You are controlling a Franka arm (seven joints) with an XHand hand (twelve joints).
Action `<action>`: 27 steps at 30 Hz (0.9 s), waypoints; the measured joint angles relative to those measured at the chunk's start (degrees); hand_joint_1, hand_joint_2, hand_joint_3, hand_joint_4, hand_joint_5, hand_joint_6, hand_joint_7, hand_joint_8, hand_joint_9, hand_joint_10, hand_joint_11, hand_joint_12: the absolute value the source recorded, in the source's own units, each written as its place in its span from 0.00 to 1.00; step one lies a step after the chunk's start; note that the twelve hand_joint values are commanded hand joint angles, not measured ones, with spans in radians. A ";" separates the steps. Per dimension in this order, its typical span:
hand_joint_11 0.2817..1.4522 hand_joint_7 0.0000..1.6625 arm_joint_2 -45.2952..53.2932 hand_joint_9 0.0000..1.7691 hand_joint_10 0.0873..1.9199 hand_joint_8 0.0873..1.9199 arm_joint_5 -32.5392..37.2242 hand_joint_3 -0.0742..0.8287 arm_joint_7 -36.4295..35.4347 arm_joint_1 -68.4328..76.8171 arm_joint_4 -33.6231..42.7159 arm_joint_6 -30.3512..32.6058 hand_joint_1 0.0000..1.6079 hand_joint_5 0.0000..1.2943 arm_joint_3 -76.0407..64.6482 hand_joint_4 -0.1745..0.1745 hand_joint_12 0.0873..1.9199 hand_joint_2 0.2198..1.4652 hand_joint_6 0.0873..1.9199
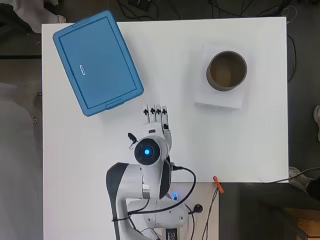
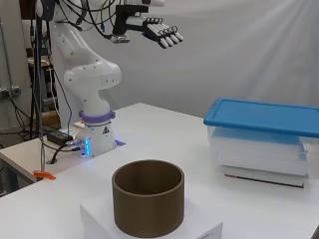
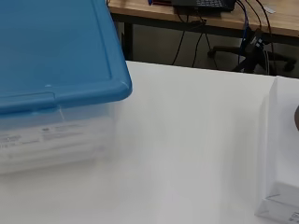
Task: Teleoperate dual arm-hand system to remove items from a box
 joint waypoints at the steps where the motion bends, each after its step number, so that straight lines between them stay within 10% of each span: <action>1: 0.15 0.16 -1.23 0.21 0.00 0.00 -1.77 0.06 -0.57 -0.10 0.09 -1.61 0.10 0.13 -0.05 0.50 0.00 0.55 0.00; 9: 0.13 0.13 -3.99 0.18 0.00 0.00 -2.19 0.06 -3.18 0.21 -6.04 -0.27 0.13 0.06 -0.35 0.43 0.00 0.50 0.00; 27: 0.06 0.02 26.98 0.09 0.00 0.00 -12.09 0.07 10.19 1.43 -5.91 20.96 0.19 0.00 17.17 0.26 0.00 0.49 0.00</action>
